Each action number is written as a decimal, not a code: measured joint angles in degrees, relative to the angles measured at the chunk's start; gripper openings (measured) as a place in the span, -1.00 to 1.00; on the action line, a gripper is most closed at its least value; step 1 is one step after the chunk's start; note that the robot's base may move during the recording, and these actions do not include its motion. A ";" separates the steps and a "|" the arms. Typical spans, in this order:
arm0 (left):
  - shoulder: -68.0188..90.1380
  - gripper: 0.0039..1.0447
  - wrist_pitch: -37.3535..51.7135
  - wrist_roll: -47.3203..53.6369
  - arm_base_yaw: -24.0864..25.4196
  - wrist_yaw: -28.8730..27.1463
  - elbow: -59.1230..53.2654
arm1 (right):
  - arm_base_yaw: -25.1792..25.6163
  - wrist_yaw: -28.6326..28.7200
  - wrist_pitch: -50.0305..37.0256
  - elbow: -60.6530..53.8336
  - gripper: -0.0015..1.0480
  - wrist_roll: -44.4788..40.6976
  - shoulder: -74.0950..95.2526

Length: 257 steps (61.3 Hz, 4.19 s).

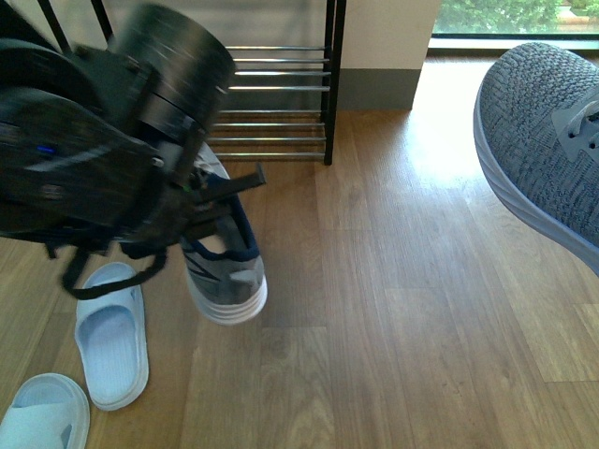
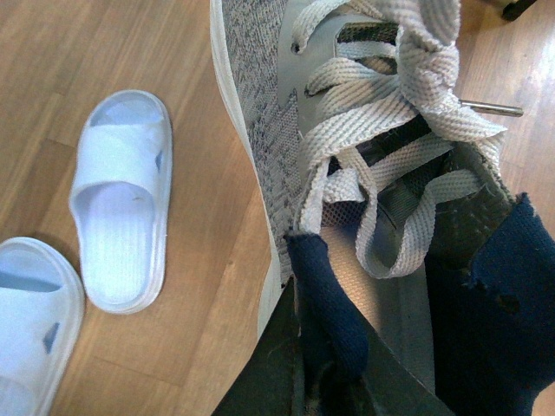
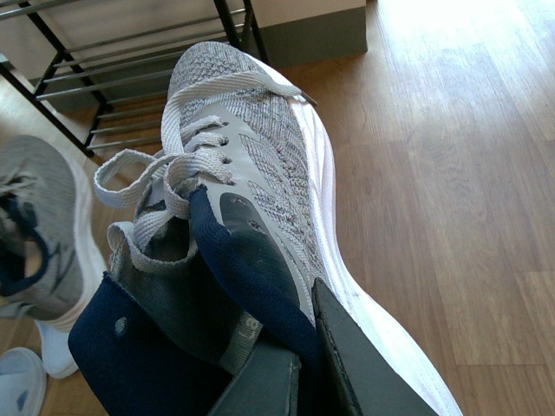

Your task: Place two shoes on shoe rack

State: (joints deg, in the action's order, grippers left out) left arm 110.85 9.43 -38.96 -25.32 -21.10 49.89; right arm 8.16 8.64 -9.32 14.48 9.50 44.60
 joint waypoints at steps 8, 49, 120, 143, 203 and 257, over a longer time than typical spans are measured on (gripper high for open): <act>-13.09 -0.96 -0.02 7.02 2.34 -1.44 -8.66 | 0.00 0.00 0.02 0.00 -0.97 0.00 0.00; -66.60 -0.96 -18.12 34.84 3.82 -7.37 -26.71 | 0.00 0.00 0.00 0.00 -0.97 0.00 0.00; -66.73 -0.96 -18.14 34.86 3.63 -7.23 -26.73 | 0.04 -0.17 0.02 0.00 -0.97 0.00 -0.02; -66.71 -0.96 -18.14 34.88 3.58 -7.26 -26.73 | 0.04 0.13 0.02 0.00 -0.97 0.00 -0.02; -66.71 -0.96 -18.14 34.91 3.78 -7.82 -26.75 | -0.13 0.74 0.02 0.00 -0.97 0.00 0.00; -66.71 -0.96 -18.14 34.91 3.69 -7.39 -26.75 | -0.04 0.11 0.02 0.00 -0.97 0.00 0.00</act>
State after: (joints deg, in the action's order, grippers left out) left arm 44.14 -8.71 -4.05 -21.63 -28.49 23.14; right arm 8.12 8.75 -9.30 14.48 9.50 44.60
